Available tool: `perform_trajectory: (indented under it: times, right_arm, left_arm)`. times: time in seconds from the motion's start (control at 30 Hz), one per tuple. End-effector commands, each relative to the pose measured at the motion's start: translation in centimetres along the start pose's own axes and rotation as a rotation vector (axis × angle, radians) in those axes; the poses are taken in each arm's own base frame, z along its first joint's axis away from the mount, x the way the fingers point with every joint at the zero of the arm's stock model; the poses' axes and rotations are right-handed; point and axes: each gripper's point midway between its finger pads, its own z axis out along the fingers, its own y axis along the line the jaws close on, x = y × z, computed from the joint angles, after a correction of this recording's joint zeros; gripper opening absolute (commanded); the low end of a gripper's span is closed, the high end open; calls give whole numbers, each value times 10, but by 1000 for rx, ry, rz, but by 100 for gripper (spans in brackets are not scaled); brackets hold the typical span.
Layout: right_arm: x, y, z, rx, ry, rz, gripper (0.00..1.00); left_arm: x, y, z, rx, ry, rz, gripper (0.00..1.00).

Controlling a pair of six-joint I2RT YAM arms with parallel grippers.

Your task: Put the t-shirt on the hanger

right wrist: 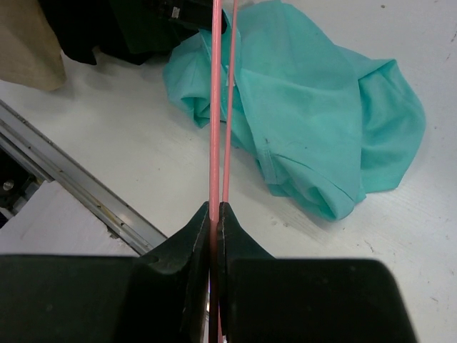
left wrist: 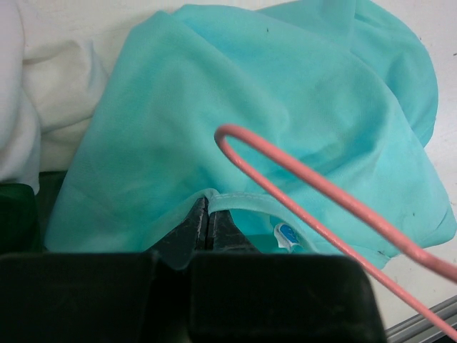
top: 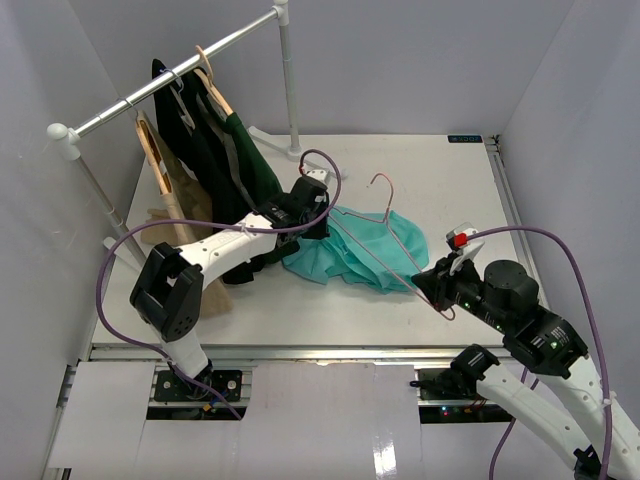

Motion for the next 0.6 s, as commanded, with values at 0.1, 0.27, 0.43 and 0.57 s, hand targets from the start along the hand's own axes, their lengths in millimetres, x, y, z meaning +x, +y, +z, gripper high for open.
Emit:
perform_trajectory:
  times: [0.1,0.27,0.43,0.57]
  right_arm:
    - [5,4,-10,-16,1,49,8]
    - [15,4,-16,-13,15,85,8]
    - [12,6,-27,-25,-23,94,8]
    - [13,8,-29,-34,-25,91,8]
  left_arm:
    - [-29,-2,-12,28,-48,-28,0]
    - [-32,-2,-7,34,-38,-30,0]
    - [-33,-6,-4,46,-29,-34,0]
    - [-32,-4,-3,38,-26,-38,0]
